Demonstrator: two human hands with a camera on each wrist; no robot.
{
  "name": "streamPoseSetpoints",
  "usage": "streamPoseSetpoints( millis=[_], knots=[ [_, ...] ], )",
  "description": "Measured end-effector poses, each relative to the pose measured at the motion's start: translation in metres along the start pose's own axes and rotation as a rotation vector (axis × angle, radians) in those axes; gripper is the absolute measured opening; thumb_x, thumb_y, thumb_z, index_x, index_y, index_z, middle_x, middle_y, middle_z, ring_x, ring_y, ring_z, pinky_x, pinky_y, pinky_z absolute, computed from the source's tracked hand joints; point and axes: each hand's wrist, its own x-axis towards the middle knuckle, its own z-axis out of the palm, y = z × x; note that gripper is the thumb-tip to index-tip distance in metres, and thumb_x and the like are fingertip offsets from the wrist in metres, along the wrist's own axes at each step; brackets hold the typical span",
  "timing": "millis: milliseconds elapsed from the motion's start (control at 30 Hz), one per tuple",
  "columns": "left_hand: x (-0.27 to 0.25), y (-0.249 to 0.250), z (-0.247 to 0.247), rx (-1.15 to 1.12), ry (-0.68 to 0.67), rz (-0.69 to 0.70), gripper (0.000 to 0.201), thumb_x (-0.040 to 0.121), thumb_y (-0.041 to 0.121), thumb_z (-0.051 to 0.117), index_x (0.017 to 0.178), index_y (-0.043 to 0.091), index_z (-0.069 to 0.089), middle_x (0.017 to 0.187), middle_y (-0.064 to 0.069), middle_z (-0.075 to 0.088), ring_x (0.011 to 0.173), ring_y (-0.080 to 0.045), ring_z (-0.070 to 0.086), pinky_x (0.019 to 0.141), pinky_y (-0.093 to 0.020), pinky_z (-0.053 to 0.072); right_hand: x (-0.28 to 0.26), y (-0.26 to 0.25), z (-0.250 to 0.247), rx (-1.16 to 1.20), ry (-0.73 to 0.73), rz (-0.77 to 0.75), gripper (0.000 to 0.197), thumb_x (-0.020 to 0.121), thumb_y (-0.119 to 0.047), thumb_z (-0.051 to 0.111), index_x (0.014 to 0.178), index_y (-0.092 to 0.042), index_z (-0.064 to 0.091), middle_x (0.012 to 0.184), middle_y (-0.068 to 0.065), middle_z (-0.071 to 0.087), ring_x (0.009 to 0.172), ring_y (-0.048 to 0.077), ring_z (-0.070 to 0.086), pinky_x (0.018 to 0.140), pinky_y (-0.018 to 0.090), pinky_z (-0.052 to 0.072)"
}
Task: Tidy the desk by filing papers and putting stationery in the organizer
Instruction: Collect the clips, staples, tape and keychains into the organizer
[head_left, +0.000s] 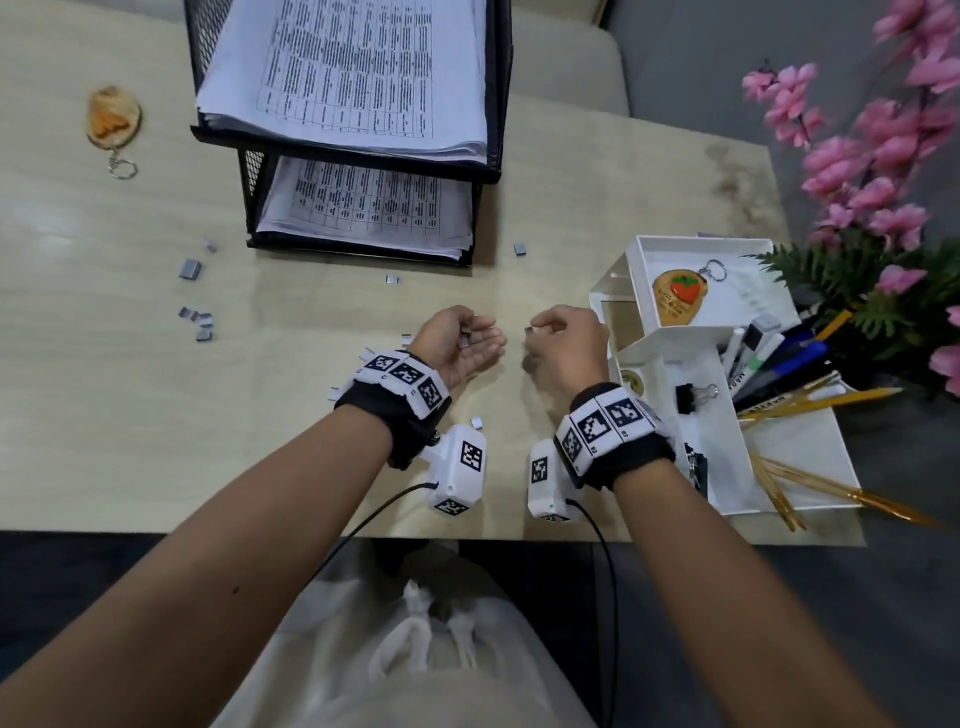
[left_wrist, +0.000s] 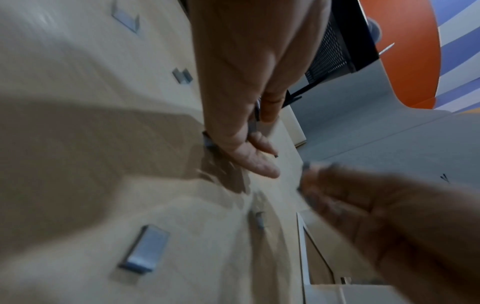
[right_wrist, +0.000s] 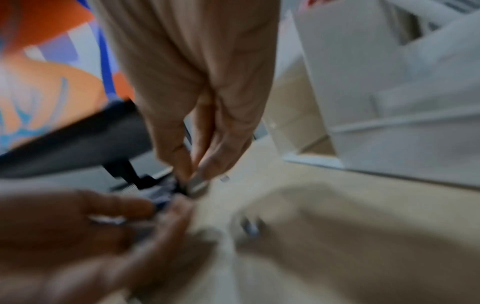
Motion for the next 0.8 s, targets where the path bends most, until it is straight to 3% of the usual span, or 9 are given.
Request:
streamPoseSetpoints(
  millis=[100, 167, 267, 400, 467, 533, 567, 700, 800],
  knots=[
    [-0.001, -0.001, 0.009, 0.006, -0.055, -0.048, 0.040, 0.099, 0.022, 0.027, 0.075, 0.004, 0.053, 0.066, -0.011, 0.062, 0.050, -0.015, 0.062, 0.045, -0.018, 0.053, -0.005, -0.020, -0.006, 0.073, -0.223, -0.039, 0.020, 0.075, 0.011, 0.065, 0.093, 0.002, 0.068, 0.065, 0.001, 0.055, 0.047, -0.003, 0.055, 0.040, 0.003, 0.040],
    [-0.002, 0.001, 0.014, 0.007, -0.096, -0.079, 0.043, 0.100, 0.024, 0.025, 0.074, 0.003, 0.051, 0.047, -0.007, 0.060, 0.036, -0.013, 0.058, 0.040, -0.016, 0.049, 0.000, -0.030, -0.010, -0.008, -0.283, -0.101, 0.021, 0.074, 0.005, 0.069, 0.093, -0.003, 0.070, 0.070, -0.004, 0.060, 0.060, 0.002, 0.057, 0.052, 0.003, 0.045],
    [-0.003, 0.009, 0.011, 0.107, -0.078, -0.105, 0.043, 0.099, 0.025, 0.027, 0.063, 0.010, 0.045, 0.036, 0.000, 0.049, 0.025, -0.007, 0.042, 0.030, -0.008, 0.031, 0.027, -0.041, -0.012, -0.087, -0.160, -0.146, 0.019, 0.080, 0.002, 0.063, 0.096, -0.003, 0.071, 0.088, 0.005, 0.070, 0.077, 0.011, 0.062, 0.076, 0.017, 0.053],
    [0.000, 0.028, -0.014, 0.097, -0.065, -0.106, 0.049, 0.096, 0.026, 0.030, 0.049, 0.017, 0.041, 0.037, 0.005, 0.037, 0.024, -0.005, 0.026, 0.029, -0.004, 0.017, 0.076, -0.048, 0.002, -0.400, -0.166, -0.247, 0.032, 0.087, -0.002, 0.050, 0.116, -0.004, 0.064, 0.125, 0.016, 0.062, 0.121, 0.029, 0.053, 0.103, 0.028, 0.039],
    [-0.004, 0.035, -0.025, 0.095, -0.033, -0.061, 0.042, 0.096, 0.026, 0.029, 0.055, 0.017, 0.036, 0.036, 0.006, 0.034, 0.023, -0.005, 0.024, 0.027, -0.006, 0.015, 0.089, -0.046, 0.012, -0.560, -0.225, -0.292, 0.031, 0.086, -0.002, 0.050, 0.113, -0.007, 0.064, 0.124, 0.018, 0.058, 0.118, 0.034, 0.052, 0.097, 0.031, 0.042],
    [-0.007, 0.039, -0.035, 0.082, -0.015, -0.028, 0.039, 0.096, 0.025, 0.029, 0.058, 0.018, 0.033, 0.036, 0.006, 0.033, 0.023, -0.004, 0.024, 0.026, -0.007, 0.015, 0.089, -0.042, 0.019, -0.717, -0.248, -0.336, 0.017, 0.076, 0.006, 0.050, 0.070, -0.009, 0.057, 0.081, 0.015, 0.054, 0.086, 0.034, 0.050, 0.075, 0.030, 0.038],
    [-0.008, 0.041, -0.040, 0.078, -0.007, -0.022, 0.038, 0.096, 0.025, 0.028, 0.058, 0.018, 0.033, 0.036, 0.007, 0.033, 0.023, -0.004, 0.024, 0.025, -0.007, 0.015, 0.089, -0.038, 0.022, -0.744, -0.232, -0.357, 0.020, 0.071, 0.010, 0.048, 0.061, -0.008, 0.050, 0.071, 0.015, 0.046, 0.078, 0.031, 0.046, 0.069, 0.030, 0.034],
    [-0.013, 0.039, -0.045, 0.117, 0.009, -0.030, 0.038, 0.096, 0.023, 0.028, 0.059, 0.018, 0.034, 0.036, 0.007, 0.033, 0.024, -0.004, 0.025, 0.026, -0.007, 0.017, 0.077, -0.023, 0.015, -0.593, -0.177, -0.324, 0.033, 0.077, 0.014, 0.041, 0.096, 0.008, 0.068, 0.106, 0.027, 0.062, 0.100, 0.038, 0.058, 0.085, 0.035, 0.047],
    [-0.018, 0.038, -0.039, 0.121, -0.004, -0.011, 0.037, 0.096, 0.021, 0.029, 0.060, 0.016, 0.035, 0.036, 0.007, 0.035, 0.023, -0.004, 0.027, 0.025, -0.009, 0.017, 0.057, -0.014, 0.002, -0.515, -0.116, -0.254, 0.031, 0.081, 0.008, 0.044, 0.097, 0.003, 0.070, 0.108, 0.023, 0.065, 0.107, 0.034, 0.056, 0.086, 0.027, 0.046]
  ],
)
